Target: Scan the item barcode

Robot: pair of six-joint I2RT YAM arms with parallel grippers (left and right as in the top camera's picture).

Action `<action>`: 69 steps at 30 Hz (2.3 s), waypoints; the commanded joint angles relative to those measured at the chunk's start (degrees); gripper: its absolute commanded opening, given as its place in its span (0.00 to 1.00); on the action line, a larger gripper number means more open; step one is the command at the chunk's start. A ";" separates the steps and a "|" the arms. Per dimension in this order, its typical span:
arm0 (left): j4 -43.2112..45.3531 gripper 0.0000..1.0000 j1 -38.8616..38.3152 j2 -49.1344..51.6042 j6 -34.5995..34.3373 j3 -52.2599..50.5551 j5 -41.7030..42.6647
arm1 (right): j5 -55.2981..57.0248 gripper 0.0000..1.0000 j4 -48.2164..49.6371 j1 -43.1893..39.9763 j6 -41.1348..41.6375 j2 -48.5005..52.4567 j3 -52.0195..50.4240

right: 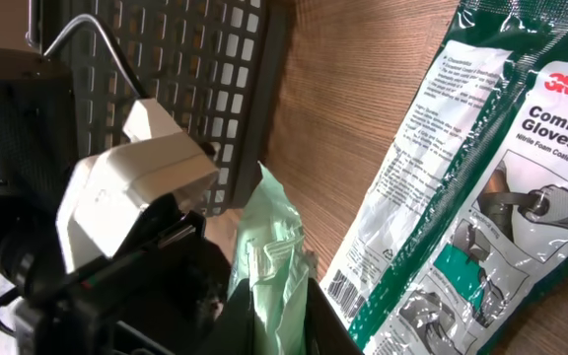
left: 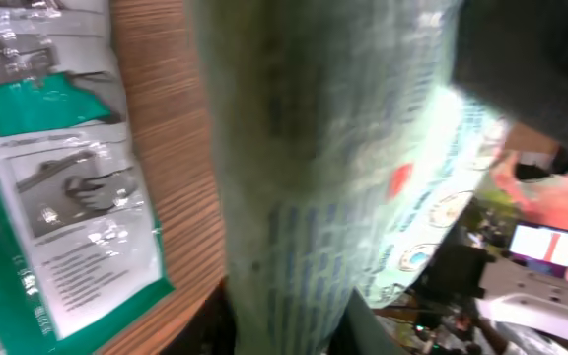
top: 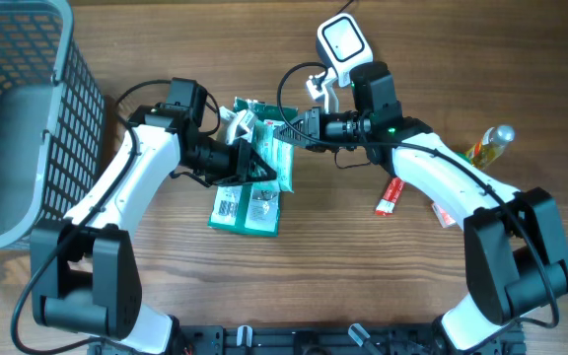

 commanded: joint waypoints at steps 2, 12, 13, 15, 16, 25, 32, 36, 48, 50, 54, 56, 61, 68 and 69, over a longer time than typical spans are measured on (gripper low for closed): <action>-1.36 0.34 -0.17 -0.68 0.74 -0.15 -12.81 | -1.53 0.04 0.68 -0.24 0.66 -0.96 0.15; -1.70 0.63 -0.15 -0.66 -0.13 -0.15 -17.94 | -1.05 0.04 -1.11 -0.24 -1.62 -0.96 0.15; -1.68 0.66 -0.15 -0.66 -1.03 -0.15 -19.12 | -0.63 0.04 -1.79 -0.24 -2.49 -0.96 0.15; -1.64 0.71 -0.15 -0.66 -3.32 -0.15 -22.08 | 1.16 0.04 -3.87 -0.24 -3.63 -0.96 0.15; -1.62 0.72 -0.15 -0.66 -4.26 -0.15 -23.30 | 2.08 0.04 -4.74 -0.24 -3.65 -0.96 0.15; -1.27 0.84 -0.15 -0.66 -8.94 -0.15 -28.13 | 6.86 0.04 -10.49 -0.24 -7.48 -0.96 0.13; -0.15 0.88 -0.15 -0.61 -8.96 -0.15 -29.42 | 16.59 0.04 -19.08 -0.24 -12.68 -0.96 0.13; 0.39 0.88 -0.17 -0.50 -9.22 -0.15 -29.42 | 26.71 0.04 -23.82 -0.24 -12.48 -0.96 0.13; 2.27 0.88 -0.28 -0.28 -14.56 -0.17 -29.81 | 30.21 0.04 -28.09 -0.24 -12.39 -0.96 0.13; 2.47 0.88 -0.28 -0.28 -15.91 -0.17 -29.79 | 30.21 0.04 -28.11 -0.24 -12.41 -0.96 0.13; 2.58 0.87 -0.61 -0.28 -16.09 -0.17 -29.75 | 30.03 0.04 -28.46 -0.24 -12.22 -0.96 0.13; 2.62 0.88 -1.36 -0.28 -16.26 -0.24 -29.57 | 29.44 0.04 -28.72 -0.24 -12.24 -0.96 0.13; 4.20 0.88 -3.48 -0.28 -16.26 -0.98 -29.59 | 28.39 0.04 -28.94 -0.22 -12.04 -0.94 0.13; 5.46 0.87 -4.35 -0.28 -16.26 -2.54 -29.59 | 28.48 0.04 -27.98 1.42 -10.43 -0.52 0.13; 5.44 0.87 -4.35 -0.28 -16.24 -2.69 -29.59 | 28.52 0.04 -27.80 1.55 -9.75 -0.52 0.13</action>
